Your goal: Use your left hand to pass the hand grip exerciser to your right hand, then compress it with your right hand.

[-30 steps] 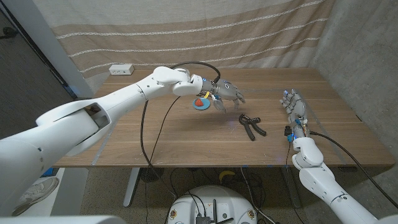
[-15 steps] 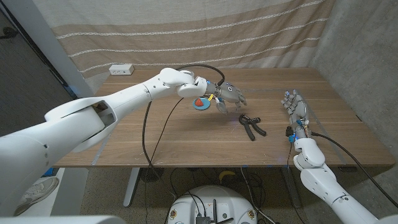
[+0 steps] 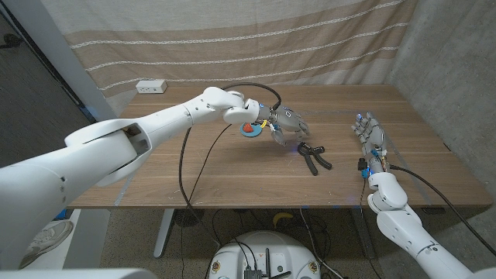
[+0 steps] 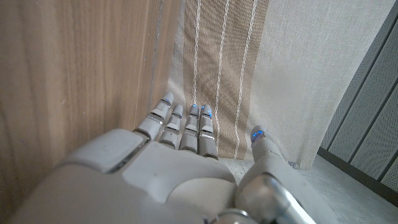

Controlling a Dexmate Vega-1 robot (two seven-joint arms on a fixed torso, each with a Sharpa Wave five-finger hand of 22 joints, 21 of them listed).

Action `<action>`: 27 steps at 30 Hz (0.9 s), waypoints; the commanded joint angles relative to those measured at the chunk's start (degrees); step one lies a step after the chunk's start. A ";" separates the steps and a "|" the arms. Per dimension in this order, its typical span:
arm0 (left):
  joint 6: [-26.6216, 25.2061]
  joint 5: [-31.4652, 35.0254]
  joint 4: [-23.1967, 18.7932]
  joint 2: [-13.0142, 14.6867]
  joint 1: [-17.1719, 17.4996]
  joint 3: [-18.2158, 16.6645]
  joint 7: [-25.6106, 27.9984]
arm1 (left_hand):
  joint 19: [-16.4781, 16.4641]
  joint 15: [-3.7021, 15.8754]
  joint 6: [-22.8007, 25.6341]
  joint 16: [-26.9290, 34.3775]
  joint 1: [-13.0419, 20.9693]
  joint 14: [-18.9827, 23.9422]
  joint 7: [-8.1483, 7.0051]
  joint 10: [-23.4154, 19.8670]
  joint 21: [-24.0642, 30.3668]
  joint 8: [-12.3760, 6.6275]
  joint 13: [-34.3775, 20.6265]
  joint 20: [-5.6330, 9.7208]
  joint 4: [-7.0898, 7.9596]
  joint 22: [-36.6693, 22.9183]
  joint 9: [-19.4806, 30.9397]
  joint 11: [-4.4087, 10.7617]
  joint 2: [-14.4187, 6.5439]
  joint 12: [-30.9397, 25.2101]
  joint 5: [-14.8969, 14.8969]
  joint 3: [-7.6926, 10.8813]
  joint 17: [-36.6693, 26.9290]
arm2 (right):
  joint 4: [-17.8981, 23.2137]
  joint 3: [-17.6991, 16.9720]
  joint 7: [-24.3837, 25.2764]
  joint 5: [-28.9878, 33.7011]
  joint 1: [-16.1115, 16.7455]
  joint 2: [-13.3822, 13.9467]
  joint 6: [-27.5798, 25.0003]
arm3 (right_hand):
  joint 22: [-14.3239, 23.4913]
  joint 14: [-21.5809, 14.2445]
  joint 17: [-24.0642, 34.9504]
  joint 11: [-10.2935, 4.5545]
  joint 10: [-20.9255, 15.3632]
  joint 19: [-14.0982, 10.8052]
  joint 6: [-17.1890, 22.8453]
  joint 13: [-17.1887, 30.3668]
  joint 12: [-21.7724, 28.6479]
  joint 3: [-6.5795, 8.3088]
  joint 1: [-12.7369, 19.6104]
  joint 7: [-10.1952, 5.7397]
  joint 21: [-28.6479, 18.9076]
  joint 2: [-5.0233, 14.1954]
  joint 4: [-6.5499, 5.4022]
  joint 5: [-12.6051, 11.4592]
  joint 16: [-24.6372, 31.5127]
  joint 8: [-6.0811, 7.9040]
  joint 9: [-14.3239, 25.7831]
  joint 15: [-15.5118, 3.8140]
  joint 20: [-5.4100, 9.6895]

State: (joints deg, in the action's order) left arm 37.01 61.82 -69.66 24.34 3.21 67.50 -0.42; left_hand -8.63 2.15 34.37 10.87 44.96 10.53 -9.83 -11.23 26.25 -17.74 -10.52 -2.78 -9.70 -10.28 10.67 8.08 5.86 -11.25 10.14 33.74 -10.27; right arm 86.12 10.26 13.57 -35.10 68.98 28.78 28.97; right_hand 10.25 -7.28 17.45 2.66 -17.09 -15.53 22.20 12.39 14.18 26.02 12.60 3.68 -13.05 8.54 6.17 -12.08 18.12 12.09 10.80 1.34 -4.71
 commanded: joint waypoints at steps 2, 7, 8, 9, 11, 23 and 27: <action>-0.80 2.60 3.47 -1.05 -0.92 3.11 6.86 | -0.46 2.55 -0.57 0.36 0.27 0.64 -0.03 -0.10 -0.16 0.51 -0.14 -0.21 0.07 -0.12 0.12 -0.24 -0.77 -0.07 -0.13 -0.32 -0.09 | 0.59 -0.33 0.34 -0.02 0.62 0.18 -0.15 | 0.28 -0.60 0.09 0.11 -0.50 -0.45 0.44 0.27 -0.17 0.10 -0.35 -0.14 0.32 -0.20 0.17 -0.24 0.43 -0.14 0.11 0.05 -0.23; -1.64 3.45 3.73 -1.43 -1.27 4.24 7.54 | -0.60 2.62 -0.42 0.40 0.46 0.78 0.13 -0.17 -0.20 0.56 -0.14 -0.18 0.04 -0.12 0.13 -0.34 -0.97 -0.10 -0.11 -0.43 -0.09 | 0.85 -0.47 0.47 -0.01 0.97 0.15 -0.04 | 0.28 -0.62 0.11 0.04 -0.49 -0.47 0.48 0.29 -0.22 0.09 -0.37 -0.16 0.34 -0.21 0.19 -0.25 0.42 -0.16 0.11 -0.01 -0.20; -1.70 3.52 3.88 -1.51 -1.35 4.44 7.75 | -0.60 2.62 -0.41 0.40 0.48 0.77 0.15 -0.21 -0.21 0.57 -0.14 -0.17 0.04 -0.12 0.13 -0.33 -0.99 -0.11 -0.11 -0.45 -0.09 | 0.88 -0.48 0.40 -0.07 1.02 0.17 -0.04 | 0.28 -0.63 0.12 0.03 -0.55 -0.47 0.47 0.30 -0.21 0.09 -0.37 -0.19 0.34 -0.21 0.20 -0.25 0.42 -0.17 0.11 -0.03 -0.21; -1.74 3.51 3.98 -1.61 -1.44 4.62 7.71 | -0.61 2.61 -0.40 0.39 0.52 0.77 0.19 -0.20 -0.23 0.58 -0.14 -0.18 0.04 -0.12 0.13 -0.32 -1.03 -0.11 -0.10 -0.47 -0.09 | 0.89 -0.49 0.36 -0.11 1.05 0.18 -0.06 | 0.28 -0.64 0.12 0.13 -0.64 -0.48 0.48 0.30 -0.18 0.09 -0.38 -0.16 0.34 -0.21 0.20 -0.25 0.42 -0.17 0.11 -0.01 -0.20; -2.15 3.97 4.14 -1.71 -1.51 5.03 8.43 | -0.65 2.63 -0.20 0.40 0.64 0.81 0.17 -0.31 -0.28 0.58 -0.14 -0.18 0.03 -0.13 0.14 -0.23 -1.17 -0.15 -0.10 -0.53 -0.09 | 0.94 -0.50 0.31 -0.14 1.12 0.22 -0.11 | 0.28 -0.64 0.13 0.08 -0.64 -0.48 0.44 0.31 -0.19 0.09 -0.38 -0.18 0.35 -0.21 0.21 -0.25 0.42 -0.20 0.12 -0.10 -0.20; -2.23 3.26 7.94 -3.67 -2.57 7.22 9.84 | -0.85 2.48 0.05 0.38 1.15 0.84 0.39 -0.41 -0.42 0.73 -0.14 -0.31 0.04 -0.15 0.17 -0.48 -1.87 -0.18 -0.05 -0.70 -0.11 | 1.14 -0.57 0.26 -0.05 1.19 0.38 -0.31 | 0.28 -0.69 0.18 0.02 -0.58 -0.47 0.48 0.35 -0.33 0.08 -0.41 -0.15 0.40 -0.23 0.27 -0.26 0.40 -0.26 0.12 -0.07 -0.24; -1.72 2.75 10.33 -4.80 -3.14 8.07 10.55 | -0.89 2.45 0.19 0.42 1.33 0.93 0.30 -0.38 -0.48 0.78 -0.14 -0.32 0.06 -0.16 0.18 -0.49 -2.20 -0.16 -0.04 -0.75 -0.11 | 1.15 -0.58 0.37 0.07 1.12 0.39 -0.39 | 0.28 -0.66 0.20 0.03 -0.64 -0.51 0.49 0.37 -0.34 0.08 -0.42 -0.09 0.40 -0.22 0.29 -0.26 0.38 -0.28 0.13 0.03 -0.23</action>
State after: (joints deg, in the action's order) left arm 34.92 65.18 -63.54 21.60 1.22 73.39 8.31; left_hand -8.83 2.36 33.98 10.87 46.09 10.96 -9.61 -11.44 25.82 -17.29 -10.52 -2.97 -9.75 -10.27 10.68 7.87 4.13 -11.25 10.14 33.21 -10.26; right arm 87.14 9.76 13.86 -35.16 70.06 29.08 28.76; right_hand 10.25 -7.40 17.44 2.66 -17.09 -15.53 22.20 12.68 13.95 26.02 12.58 3.67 -12.64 8.52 6.17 -12.07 18.12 11.85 10.79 1.22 -4.71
